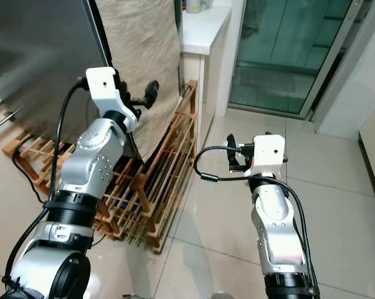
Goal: Restocking fridge
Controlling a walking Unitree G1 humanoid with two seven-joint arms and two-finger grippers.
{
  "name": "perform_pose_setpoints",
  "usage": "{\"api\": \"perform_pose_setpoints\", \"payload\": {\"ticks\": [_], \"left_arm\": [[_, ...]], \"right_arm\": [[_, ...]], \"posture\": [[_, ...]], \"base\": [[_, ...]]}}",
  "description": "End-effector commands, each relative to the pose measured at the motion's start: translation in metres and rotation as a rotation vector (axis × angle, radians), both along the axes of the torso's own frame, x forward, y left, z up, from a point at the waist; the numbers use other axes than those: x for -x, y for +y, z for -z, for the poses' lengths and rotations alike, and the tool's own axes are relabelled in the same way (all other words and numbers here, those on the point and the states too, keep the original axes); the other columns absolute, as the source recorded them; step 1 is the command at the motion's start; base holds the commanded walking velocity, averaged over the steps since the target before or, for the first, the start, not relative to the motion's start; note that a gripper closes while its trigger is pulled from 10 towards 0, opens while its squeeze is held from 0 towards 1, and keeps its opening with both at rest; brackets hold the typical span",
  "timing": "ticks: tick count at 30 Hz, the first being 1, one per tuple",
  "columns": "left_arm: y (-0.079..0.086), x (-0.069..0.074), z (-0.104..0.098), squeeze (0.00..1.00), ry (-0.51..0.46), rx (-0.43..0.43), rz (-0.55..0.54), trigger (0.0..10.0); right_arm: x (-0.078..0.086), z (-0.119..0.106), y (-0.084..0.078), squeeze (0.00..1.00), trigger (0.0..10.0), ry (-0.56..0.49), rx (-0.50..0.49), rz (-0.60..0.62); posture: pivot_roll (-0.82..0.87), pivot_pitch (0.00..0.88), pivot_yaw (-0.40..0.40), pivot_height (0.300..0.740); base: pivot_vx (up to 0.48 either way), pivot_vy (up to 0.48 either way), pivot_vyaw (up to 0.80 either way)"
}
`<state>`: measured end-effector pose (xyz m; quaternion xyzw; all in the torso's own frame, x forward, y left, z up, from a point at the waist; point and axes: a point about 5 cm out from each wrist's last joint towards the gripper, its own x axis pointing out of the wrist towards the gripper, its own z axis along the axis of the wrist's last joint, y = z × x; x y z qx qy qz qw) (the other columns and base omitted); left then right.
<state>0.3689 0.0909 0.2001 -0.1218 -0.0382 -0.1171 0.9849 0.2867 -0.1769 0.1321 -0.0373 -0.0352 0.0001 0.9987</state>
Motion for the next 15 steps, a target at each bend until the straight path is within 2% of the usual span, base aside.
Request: {"api": "perform_pose_setpoints", "payload": {"ticks": [1,5,7,8,10,13,14,15], "left_arm": [[0.0,-0.004,-0.004,0.0,-0.006,0.0,-0.018,10.0],[0.004,-0.007,-0.004,0.0,0.0,0.013,-0.033,10.0],[0.018,0.001,-0.001,0.0,-0.036,-0.018,0.013,10.0],[0.018,0.001,-0.001,0.0,-0.036,-0.018,0.013,10.0],[0.031,0.016,0.004,0.0,-0.093,-0.072,0.058,10.0],[0.046,0.035,0.016,0.0,-0.082,-0.094,0.073,10.0],[0.046,0.035,0.016,0.0,-0.082,-0.094,0.073,10.0],[0.053,0.044,0.02,0.0,-0.097,-0.147,0.047,10.0]], "right_arm": [[0.003,-0.003,0.0,0.0,10.0,-0.008,-0.002,0.001],[0.005,-0.002,-0.001,0.0,10.0,-0.004,0.0,0.011],[0.009,-0.003,-0.004,0.0,10.0,-0.008,0.008,0.023],[0.009,-0.003,-0.004,0.0,10.0,-0.008,0.008,0.023],[0.014,-0.007,-0.009,0.0,10.0,-0.021,0.005,0.047],[0.028,-0.013,-0.014,0.0,10.0,-0.044,0.009,0.074],[0.028,-0.013,-0.014,0.0,10.0,-0.044,0.009,0.074],[0.036,-0.014,-0.016,0.0,10.0,-0.046,0.013,0.076]], "posture": [[-0.24,0.0,0.099,0.74],[-0.25,0.0,0.106,0.74],[-0.25,0.0,0.112,0.74],[-0.25,0.0,0.112,0.74],[-0.23,0.0,0.109,0.74],[-0.21,0.0,0.098,0.74],[-0.21,0.0,0.098,0.74],[-0.21,0.0,0.094,0.74]], "base": [[0.0,0.0,0.0],[0.0,0.0,0.0],[0.0,0.0,0.0],[0.0,0.0,0.0],[0.0,0.0,0.0],[0.0,0.0,0.0],[0.0,0.0,0.0],[0.0,0.0,0.0]]}}
